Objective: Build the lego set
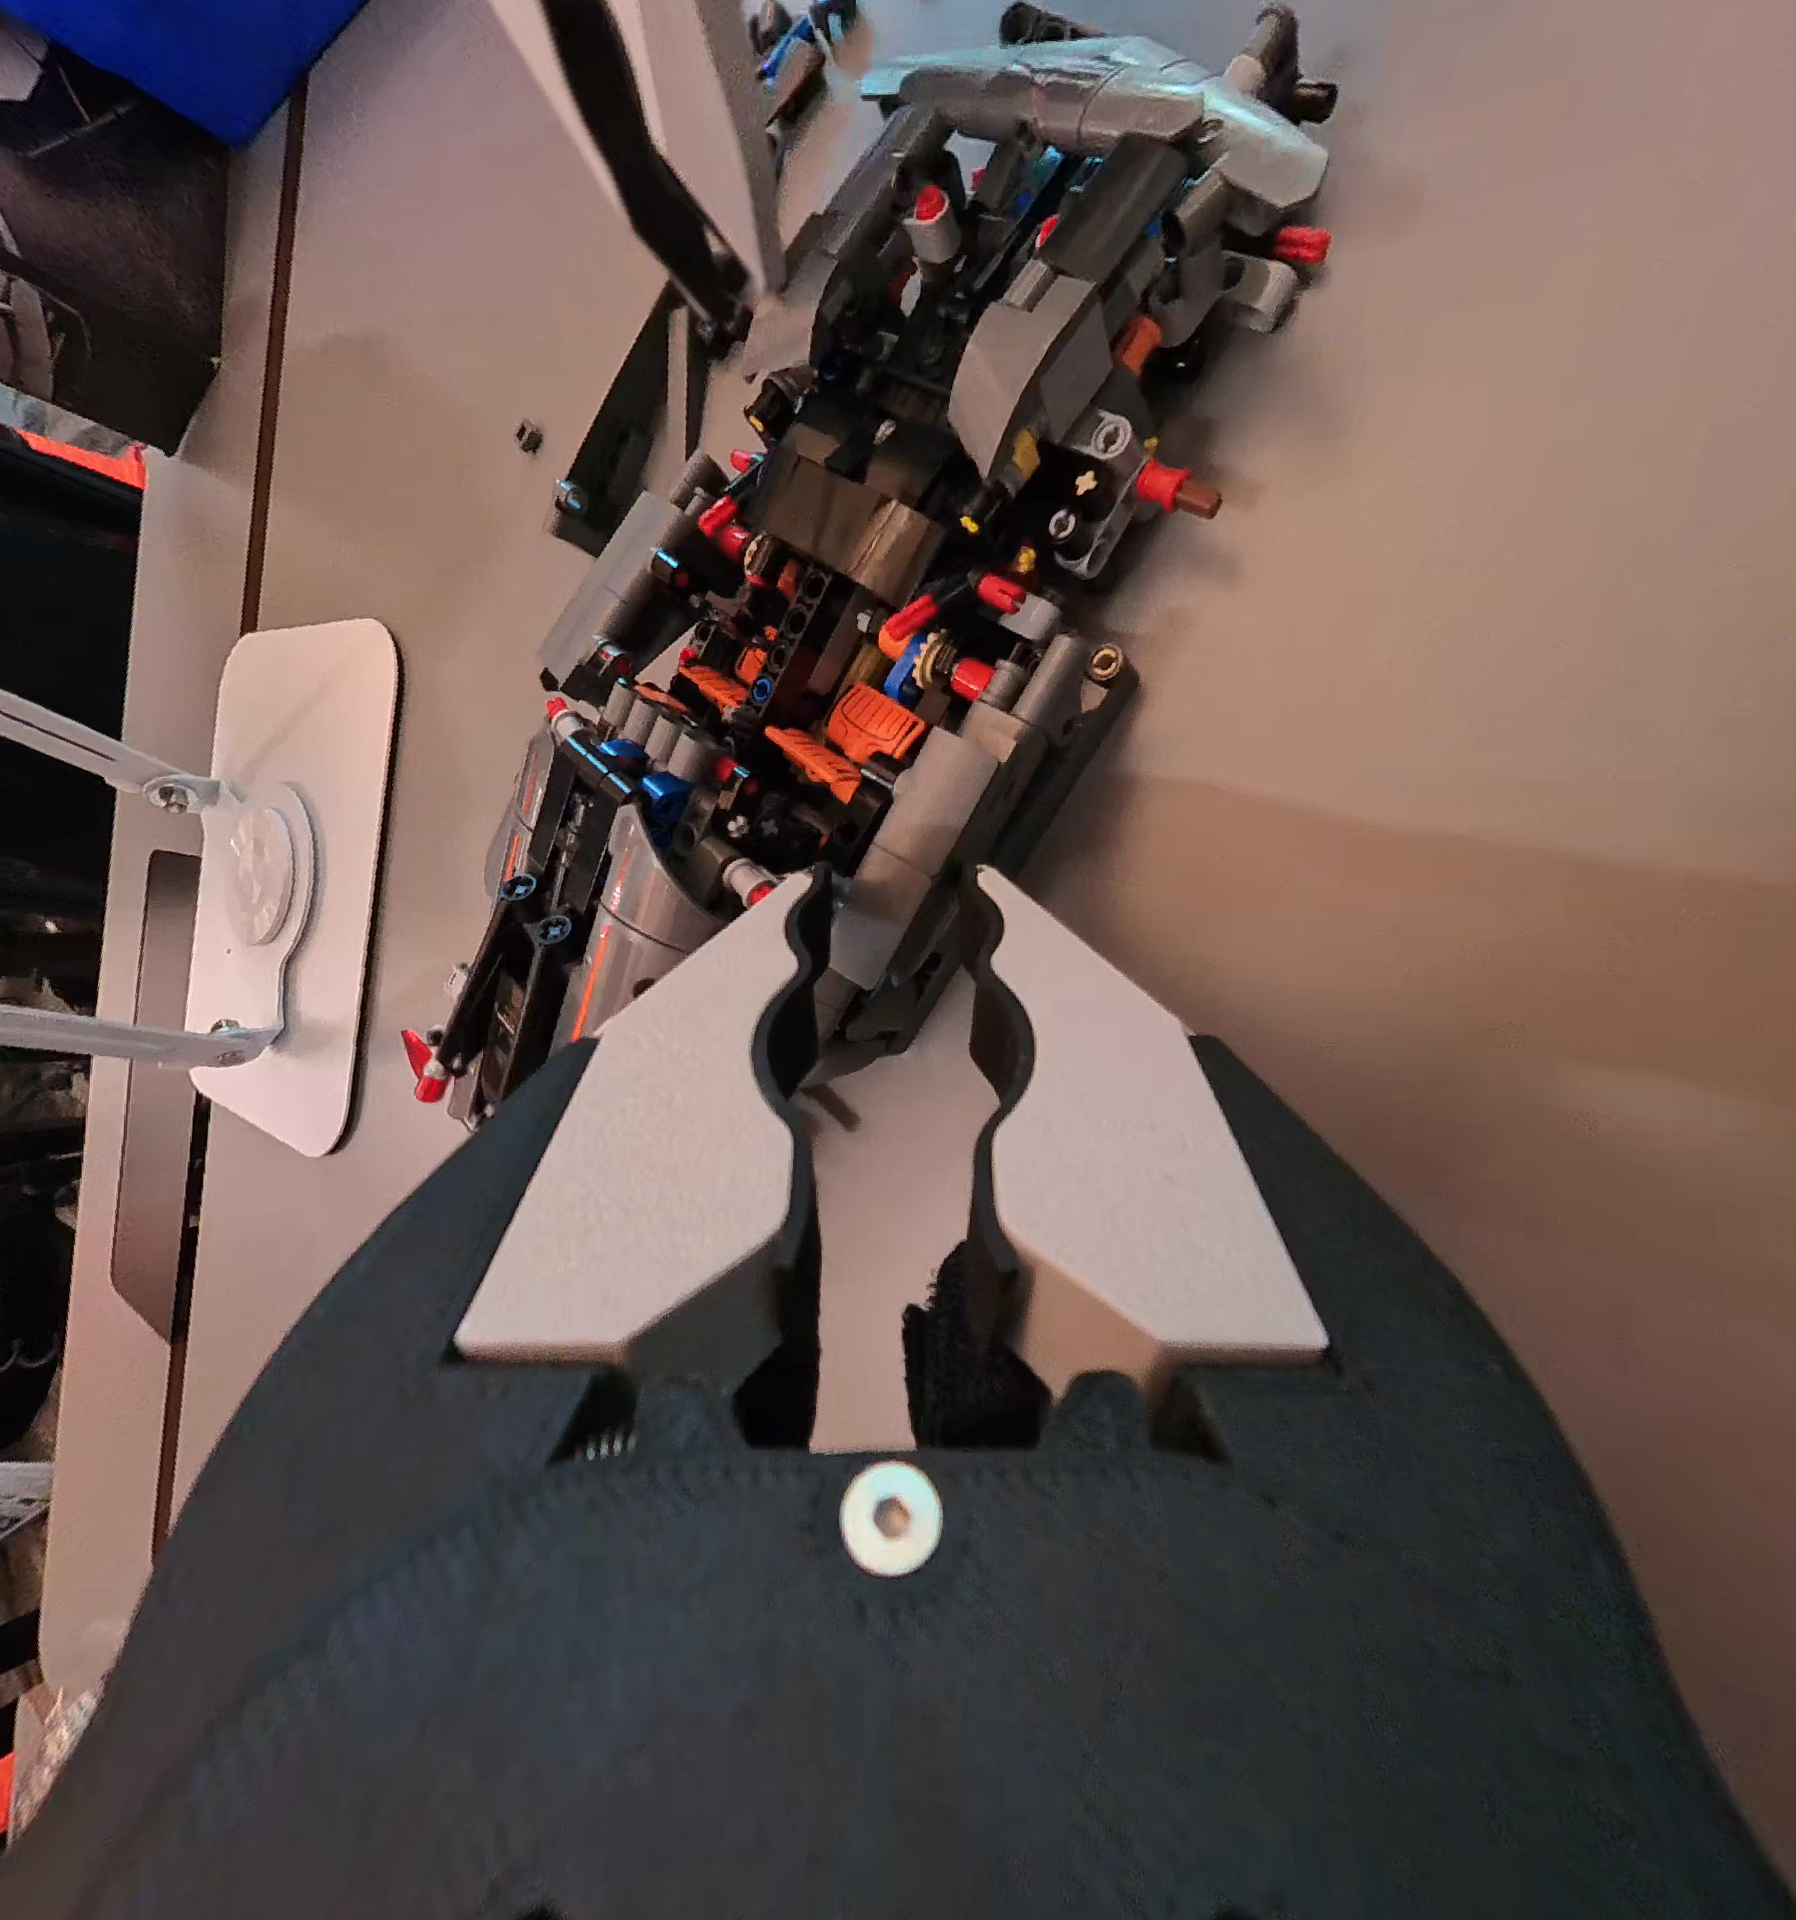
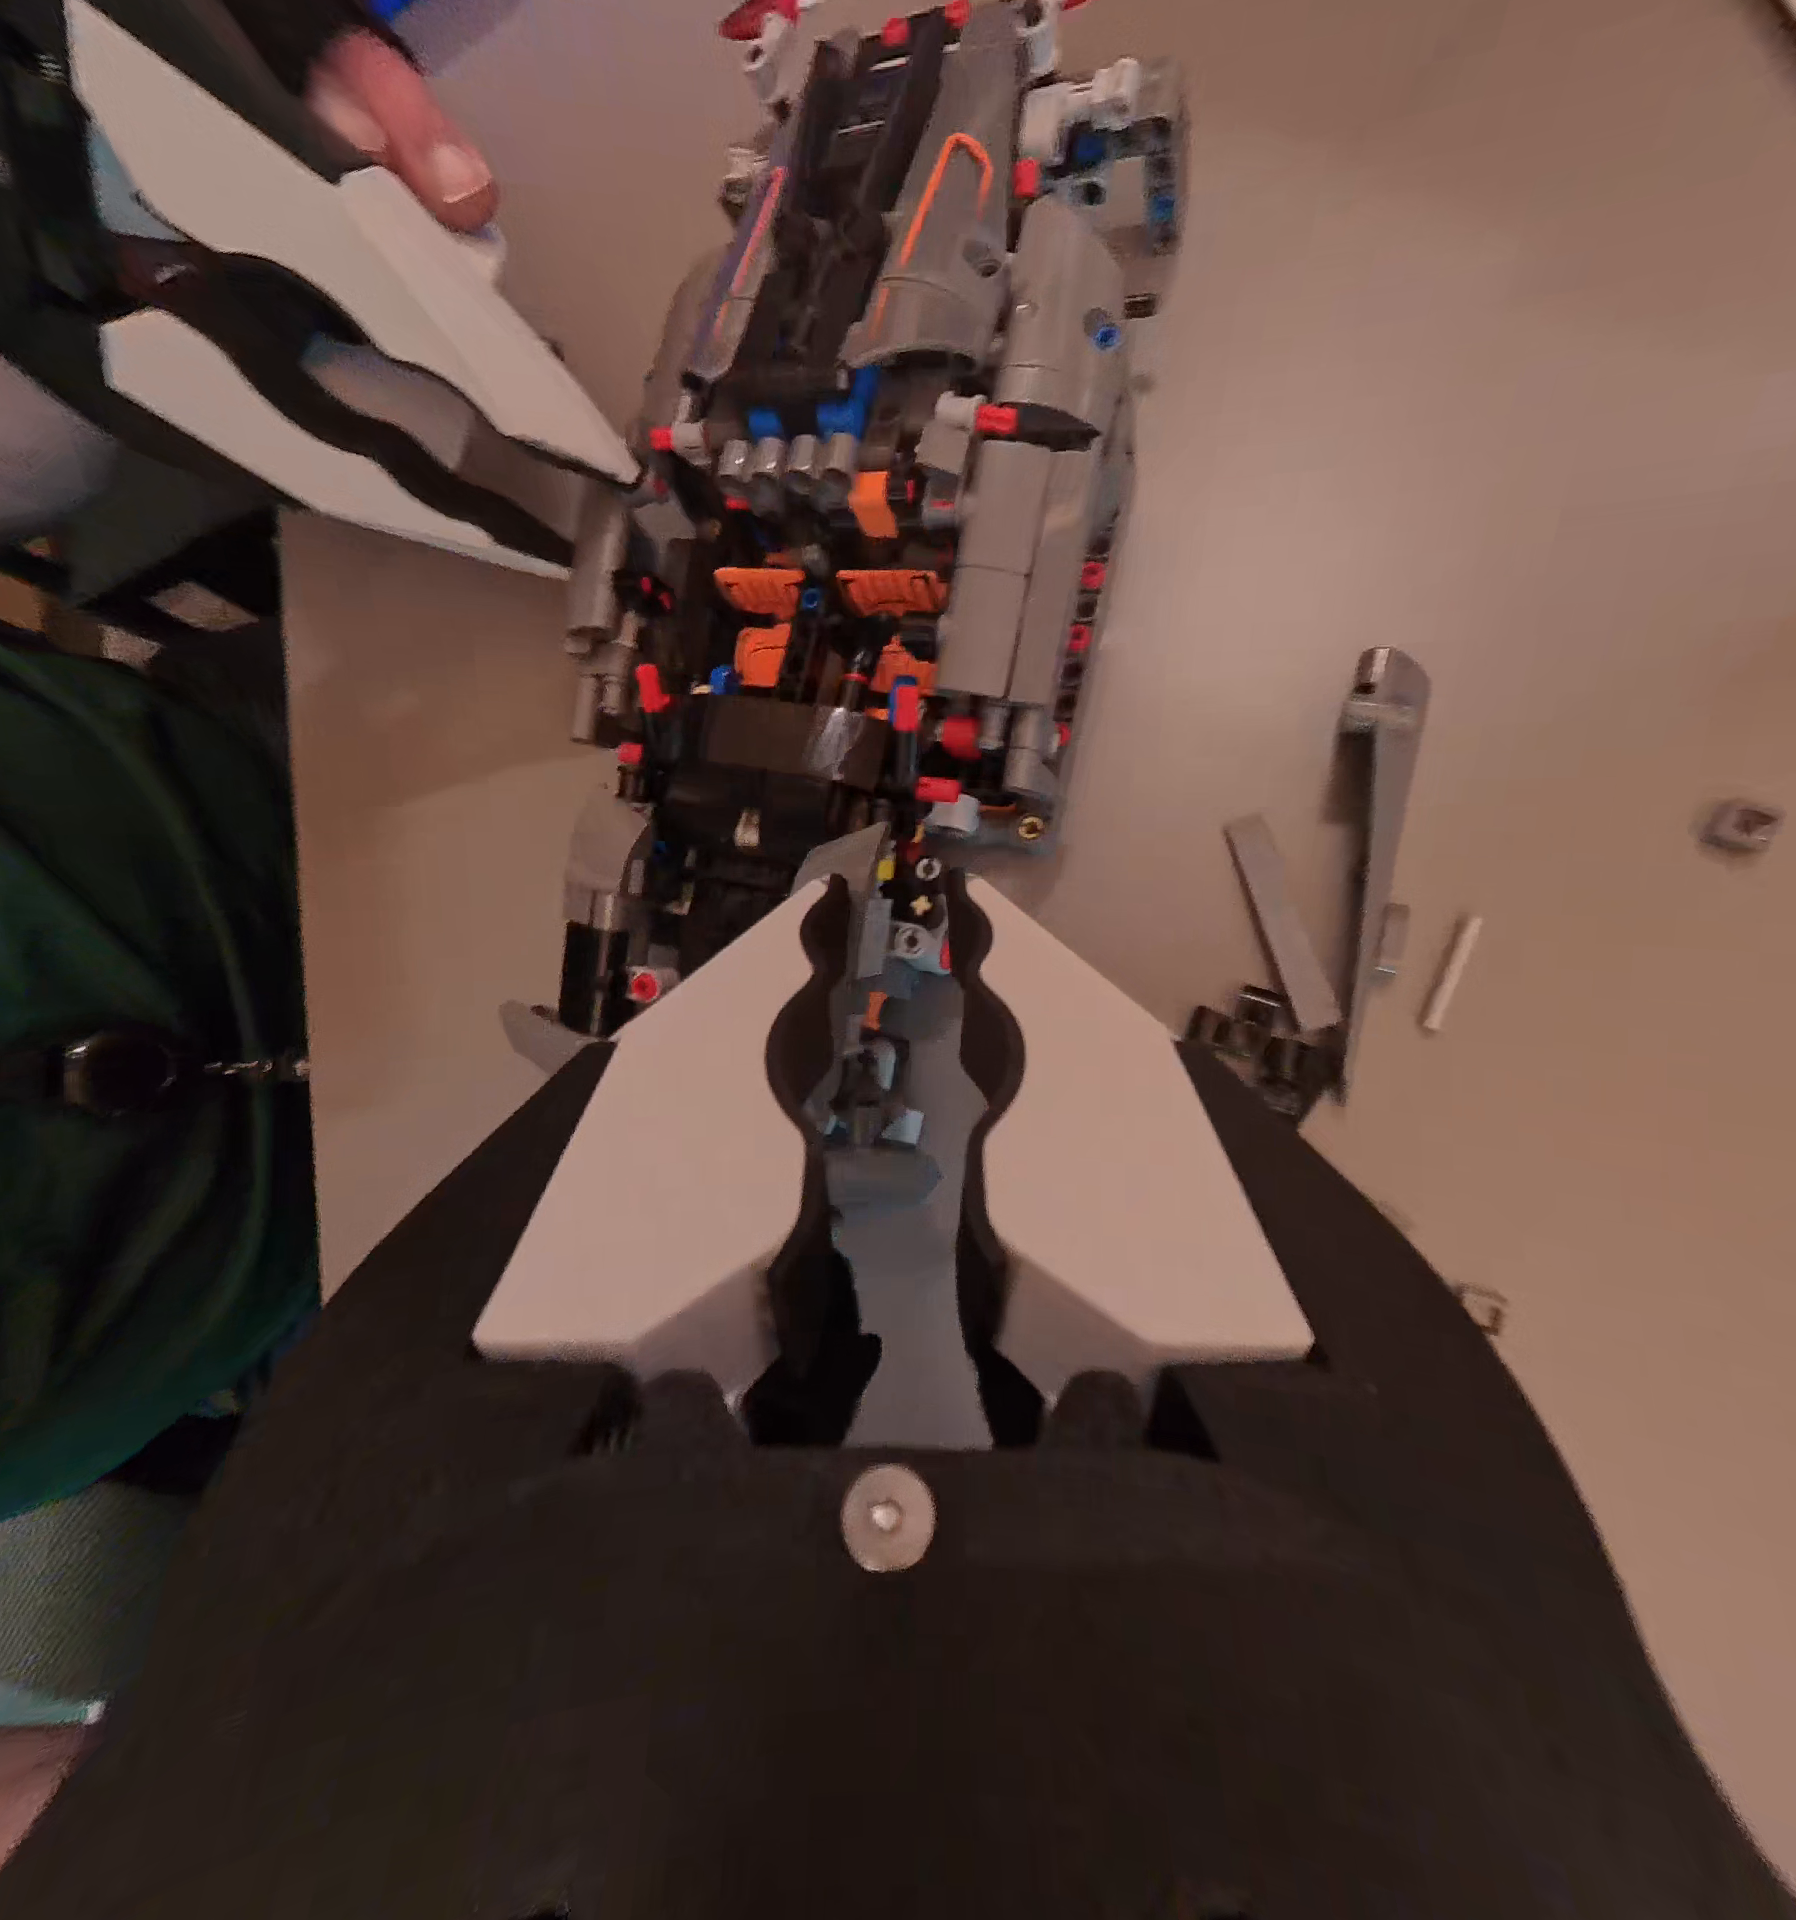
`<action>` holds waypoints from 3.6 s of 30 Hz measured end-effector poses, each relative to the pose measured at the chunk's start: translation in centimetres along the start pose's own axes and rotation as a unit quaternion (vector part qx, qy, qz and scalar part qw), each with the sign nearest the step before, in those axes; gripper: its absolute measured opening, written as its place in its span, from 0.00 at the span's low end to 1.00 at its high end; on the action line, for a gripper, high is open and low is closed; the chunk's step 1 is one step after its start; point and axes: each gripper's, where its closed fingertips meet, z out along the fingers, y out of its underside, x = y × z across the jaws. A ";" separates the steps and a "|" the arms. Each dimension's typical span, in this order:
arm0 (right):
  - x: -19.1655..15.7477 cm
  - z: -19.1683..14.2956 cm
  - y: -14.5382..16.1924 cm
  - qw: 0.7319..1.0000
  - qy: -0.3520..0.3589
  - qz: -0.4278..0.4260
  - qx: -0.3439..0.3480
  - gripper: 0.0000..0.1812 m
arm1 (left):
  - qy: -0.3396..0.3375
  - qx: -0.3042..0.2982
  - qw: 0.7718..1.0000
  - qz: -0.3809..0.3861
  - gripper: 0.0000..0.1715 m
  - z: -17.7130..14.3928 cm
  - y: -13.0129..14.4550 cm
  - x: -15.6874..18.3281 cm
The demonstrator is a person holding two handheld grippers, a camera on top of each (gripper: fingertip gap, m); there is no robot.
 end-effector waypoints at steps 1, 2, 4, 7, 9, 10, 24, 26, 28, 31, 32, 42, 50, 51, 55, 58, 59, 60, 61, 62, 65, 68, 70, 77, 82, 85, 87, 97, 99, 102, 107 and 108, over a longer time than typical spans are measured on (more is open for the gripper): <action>-0.5 0.2 0.1 1.000 -0.014 -0.004 0.002 0.09 | -0.001 -0.002 1.000 0.001 0.13 -0.1 0.2 0.0; -1.0 0.4 0.1 1.000 -0.028 -0.009 0.004 0.07 | 0.000 -0.005 1.000 0.001 0.13 -0.2 0.4 -0.1; -1.8 0.9 0.1 0.999 -0.052 -0.012 0.003 0.07 | 0.000 -0.014 1.000 0.003 0.13 -0.4 0.9 -0.3; -2.5 1.4 -0.1 0.997 -0.076 -0.006 0.007 0.08 | -0.002 -0.025 1.000 0.000 0.13 -0.8 1.7 -0.8; -3.0 1.9 -0.2 0.996 -0.092 -0.005 0.008 0.08 | -0.011 -0.037 0.999 -0.005 0.12 -1.0 2.5 -1.2; -3.4 2.1 -0.3 0.995 -0.103 -0.007 0.009 0.08 | -0.015 -0.043 0.999 -0.008 0.13 -1.1 3.0 -1.4; -7.4 4.2 -1.2 0.983 -0.173 -0.063 0.019 0.09 | -0.058 -0.071 0.993 -0.070 0.13 -1.8 6.9 -3.9; -6.6 3.3 -1.6 0.984 -0.163 -0.057 0.043 0.10 | -0.063 -0.079 0.991 -0.089 0.14 -2.0 7.6 -4.1; -5.4 2.4 -2.0 0.987 -0.139 -0.052 0.066 0.10 | -0.060 -0.077 0.988 -0.119 0.15 -2.4 8.0 -3.9; -3.1 1.9 -2.2 0.992 -0.086 -0.045 0.083 0.10 | -0.029 -0.064 0.984 -0.167 0.16 -2.6 7.9 -2.5; -2.6 2.0 -2.1 0.993 -0.074 -0.044 0.083 0.10 | -0.016 -0.059 0.981 -0.184 0.16 -2.5 7.7 -2.0; -2.2 4.6 -1.4 0.997 -0.058 -0.041 0.041 0.10 | 0.022 -0.038 0.967 -0.250 0.16 -1.9 6.6 0.7; -2.6 4.8 -1.4 0.995 -0.077 -0.033 0.049 0.10 | 0.028 -0.032 0.969 -0.244 0.16 -1.2 5.6 1.1; -2.6 4.8 -1.4 0.995 -0.075 -0.033 0.050 0.09 | 0.027 -0.030 0.968 -0.246 0.16 -1.2 5.5 1.0; -2.5 4.6 -1.3 0.995 -0.080 -0.025 0.050 0.10 | 0.022 -0.030 0.968 -0.249 0.14 -1.1 5.3 0.9; -2.3 5.0 -0.7 0.996 -0.075 -0.025 0.032 0.10 | 0.021 -0.026 0.968 -0.247 0.13 -1.0 5.2 1.0; -2.2 4.9 -0.7 0.997 -0.073 -0.023 0.033 0.10 | 0.021 -0.026 0.968 -0.247 0.13 -1.1 5.2 1.0; -2.2 4.7 -0.8 0.996 -0.077 -0.021 0.038 0.10 | 0.021 -0.025 0.968 -0.248 0.13 -1.1 5.2 1.0; -2.3 4.5 -1.0 0.995 -0.084 -0.018 0.046 0.10 | 0.021 -0.024 0.968 -0.249 0.13 -1.1 5.2 0.9; -2.4 4.4 -1.3 0.994 -0.089 -0.015 0.054 0.11 | 0.021 -0.023 0.968 -0.250 0.13 -1.1 5.1 0.9; -2.3 5.0 -1.0 0.995 -0.085 -0.013 0.043 0.10 | 0.031 -0.012 0.966 -0.256 0.14 -1.1 4.7 1.2; -2.3 5.2 -1.1 0.995 -0.084 -0.013 0.042 0.10 | 0.029 -0.012 0.964 -0.264 0.13 -1.1 4.8 1.0; -2.4 5.2 -1.1 0.995 -0.085 -0.014 0.045 0.10 | 0.029 -0.010 0.962 -0.270 0.13 -1.1 4.8 1.0; -2.5 5.3 -1.2 0.995 -0.082 -0.018 0.044 0.09 | 0.022 -0.017 0.962 -0.272 0.12 -1.0 4.8 0.8; -2.5 5.3 -1.3 0.996 -0.079 -0.025 0.043 0.08 | 0.017 -0.028 0.965 -0.260 0.11 -1.0 4.9 0.7; -2.6 5.4 -1.3 0.995 -0.081 -0.024 0.044 0.08 | 0.018 -0.030 0.966 -0.254 0.11 -1.0 5.0 0.7; -2.6 5.5 -1.4 0.995 -0.080 -0.028 0.043 0.08 | 0.016 -0.029 0.968 -0.251 0.11 -1.1 5.1 0.7; -2.6 5.6 -1.5 0.996 -0.076 -0.033 0.043 0.08 | 0.028 -0.019 0.966 -0.258 0.12 -1.2 5.5 0.6; -2.6 5.6 -1.5 0.995 -0.083 -0.026 0.046 0.08 | 0.031 -0.024 0.960 -0.279 0.17 -1.2 5.9 0.4; -2.7 5.7 -1.5 0.995 -0.084 -0.027 0.048 0.08 | 0.031 -0.012 0.955 -0.295 0.21 -1.2 5.9 0.2; -2.8 5.8 -1.6 0.995 -0.087 -0.027 0.049 0.08 | 0.047 0.007 0.938 -0.345 0.24 -1.0 5.6 -0.5; -2.8 5.8 -1.6 0.995 -0.086 -0.027 0.050 0.08 | 0.049 0.007 0.937 -0.345 0.24 -1.0 5.6 -0.5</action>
